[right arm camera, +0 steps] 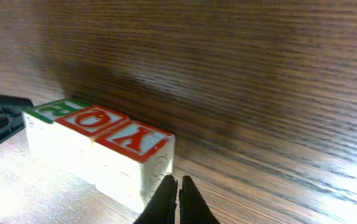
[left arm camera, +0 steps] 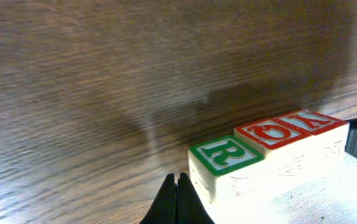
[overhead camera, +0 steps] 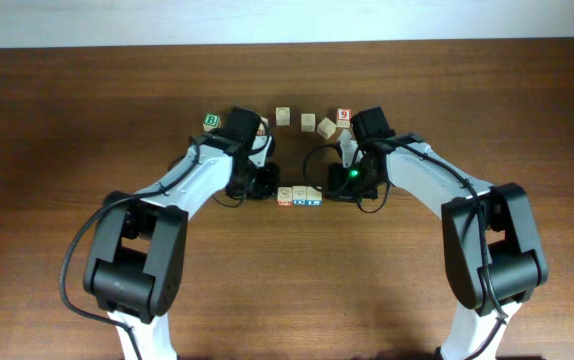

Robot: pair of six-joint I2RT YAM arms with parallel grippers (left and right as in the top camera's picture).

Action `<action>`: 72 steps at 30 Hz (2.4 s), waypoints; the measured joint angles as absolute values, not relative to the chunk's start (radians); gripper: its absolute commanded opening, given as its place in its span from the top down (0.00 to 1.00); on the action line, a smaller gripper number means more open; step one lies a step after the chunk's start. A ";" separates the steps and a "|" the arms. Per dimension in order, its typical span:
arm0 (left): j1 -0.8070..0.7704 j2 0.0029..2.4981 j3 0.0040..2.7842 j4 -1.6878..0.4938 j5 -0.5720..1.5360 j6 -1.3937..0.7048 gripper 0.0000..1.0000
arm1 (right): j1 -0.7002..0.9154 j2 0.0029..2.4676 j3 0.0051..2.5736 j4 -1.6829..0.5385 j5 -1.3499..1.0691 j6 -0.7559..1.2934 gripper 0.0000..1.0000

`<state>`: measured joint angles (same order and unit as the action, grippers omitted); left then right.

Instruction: Rotate 3 blocks

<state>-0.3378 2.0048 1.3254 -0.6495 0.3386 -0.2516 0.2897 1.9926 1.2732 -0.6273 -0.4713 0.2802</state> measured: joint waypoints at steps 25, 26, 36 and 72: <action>-0.323 2.005 1.325 -0.664 0.435 -0.255 1.00 | 0.248 2.006 1.258 -0.627 -0.604 0.280 0.96; -0.323 2.005 1.325 -0.664 0.435 -0.254 1.00 | 0.248 2.007 1.258 -0.627 -0.604 0.280 0.95; -0.323 2.005 1.325 -0.664 0.435 -0.254 1.00 | 0.248 2.009 1.255 -0.604 -0.604 0.280 0.95; -0.304 2.005 1.318 -0.669 0.353 -0.254 1.00 | 0.297 2.007 1.299 -0.595 -0.678 0.276 0.96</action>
<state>-0.3042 2.0052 1.3182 -0.6693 0.3534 -0.2543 0.2970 2.0071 1.2995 -0.5945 -0.6781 0.2760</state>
